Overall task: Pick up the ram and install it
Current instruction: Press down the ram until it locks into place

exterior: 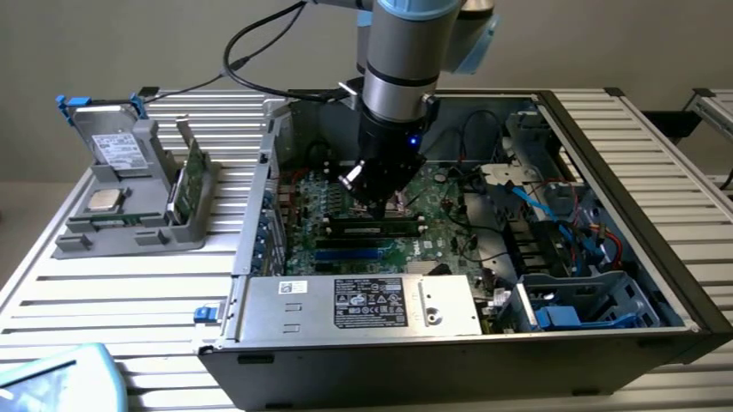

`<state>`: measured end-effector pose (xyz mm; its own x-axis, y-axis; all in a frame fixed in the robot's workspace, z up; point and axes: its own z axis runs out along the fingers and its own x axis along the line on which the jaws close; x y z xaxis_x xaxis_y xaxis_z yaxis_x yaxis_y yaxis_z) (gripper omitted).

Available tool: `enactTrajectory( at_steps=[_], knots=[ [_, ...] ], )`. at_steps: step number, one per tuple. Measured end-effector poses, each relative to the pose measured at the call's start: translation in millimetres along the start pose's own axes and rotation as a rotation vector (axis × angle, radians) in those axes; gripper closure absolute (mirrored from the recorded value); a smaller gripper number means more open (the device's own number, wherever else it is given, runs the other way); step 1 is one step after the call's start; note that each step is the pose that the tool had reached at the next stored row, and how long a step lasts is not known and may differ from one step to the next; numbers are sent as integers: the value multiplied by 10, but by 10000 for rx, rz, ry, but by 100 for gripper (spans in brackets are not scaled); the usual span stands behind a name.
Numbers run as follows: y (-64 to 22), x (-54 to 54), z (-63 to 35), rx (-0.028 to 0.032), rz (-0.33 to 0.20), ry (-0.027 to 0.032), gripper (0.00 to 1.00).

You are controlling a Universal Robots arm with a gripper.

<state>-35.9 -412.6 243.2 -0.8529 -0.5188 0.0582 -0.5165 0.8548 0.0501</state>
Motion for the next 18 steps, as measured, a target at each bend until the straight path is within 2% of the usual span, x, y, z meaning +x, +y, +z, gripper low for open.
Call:
enactTrajectory(
  at_steps=[18],
  knots=[
    [0, -1, 6, -168, 2885, -145, 89]
  ],
)
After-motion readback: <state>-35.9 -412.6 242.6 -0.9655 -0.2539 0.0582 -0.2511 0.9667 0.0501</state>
